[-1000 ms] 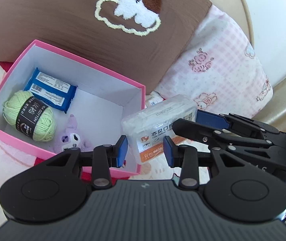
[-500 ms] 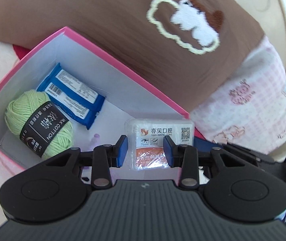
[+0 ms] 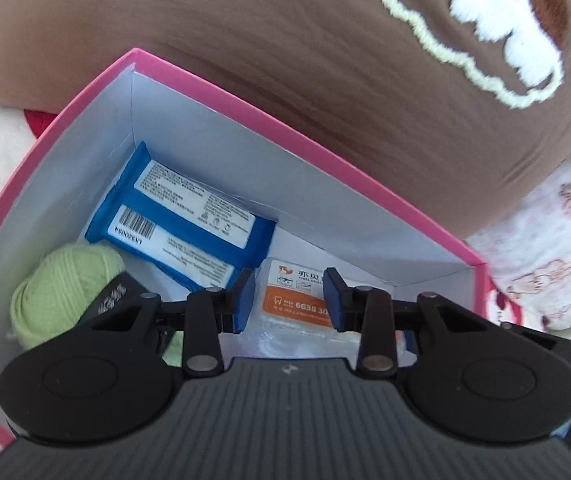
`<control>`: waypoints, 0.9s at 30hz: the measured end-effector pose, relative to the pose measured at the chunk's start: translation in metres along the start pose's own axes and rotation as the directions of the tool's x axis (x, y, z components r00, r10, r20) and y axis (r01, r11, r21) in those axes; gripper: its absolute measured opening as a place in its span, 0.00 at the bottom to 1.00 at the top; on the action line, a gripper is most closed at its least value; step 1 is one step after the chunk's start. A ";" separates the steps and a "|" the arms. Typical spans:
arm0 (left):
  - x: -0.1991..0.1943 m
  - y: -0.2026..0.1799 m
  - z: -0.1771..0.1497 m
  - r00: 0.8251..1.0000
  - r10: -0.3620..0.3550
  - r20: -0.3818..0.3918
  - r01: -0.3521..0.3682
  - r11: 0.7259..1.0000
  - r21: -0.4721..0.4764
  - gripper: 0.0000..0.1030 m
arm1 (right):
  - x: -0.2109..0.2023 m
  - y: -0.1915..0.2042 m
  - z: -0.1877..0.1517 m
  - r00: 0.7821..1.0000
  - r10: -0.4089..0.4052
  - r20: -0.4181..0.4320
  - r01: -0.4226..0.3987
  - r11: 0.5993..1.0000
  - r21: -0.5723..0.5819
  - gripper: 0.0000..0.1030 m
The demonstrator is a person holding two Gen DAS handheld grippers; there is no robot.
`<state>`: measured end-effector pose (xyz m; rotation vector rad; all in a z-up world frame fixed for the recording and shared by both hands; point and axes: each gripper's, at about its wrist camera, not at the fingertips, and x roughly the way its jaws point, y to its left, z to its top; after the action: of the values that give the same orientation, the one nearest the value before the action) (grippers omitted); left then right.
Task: Organize objects
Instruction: 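Lower the clear box into the pink box and open the left tool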
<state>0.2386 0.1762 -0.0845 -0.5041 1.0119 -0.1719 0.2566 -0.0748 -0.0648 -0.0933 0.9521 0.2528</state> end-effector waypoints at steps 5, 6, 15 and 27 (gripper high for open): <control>0.017 0.009 -0.007 0.999 -0.010 -0.033 0.008 0.999 -0.034 0.33 | 0.022 -0.005 -0.004 0.998 -0.034 -0.046 0.035 0.999 0.019 0.44; 0.018 0.008 -0.008 1.000 -0.002 -0.026 0.002 1.000 -0.024 0.33 | 0.024 -0.006 -0.005 0.998 -0.031 -0.050 0.032 0.999 0.026 0.44; 0.025 0.000 -0.011 1.000 0.027 -0.005 -0.026 0.999 0.039 0.33 | 0.033 0.002 -0.016 0.995 -0.080 -0.058 0.079 0.997 -0.016 0.43; 0.034 -0.009 -0.024 0.999 0.047 -0.025 -0.045 0.996 0.076 0.28 | 0.036 0.007 -0.020 0.996 -0.041 -0.074 0.041 0.999 -0.005 0.37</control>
<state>0.2374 0.1480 -0.1168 -0.4106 1.0387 -0.1755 0.2587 -0.0657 -0.1055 -0.1261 1.0228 0.2148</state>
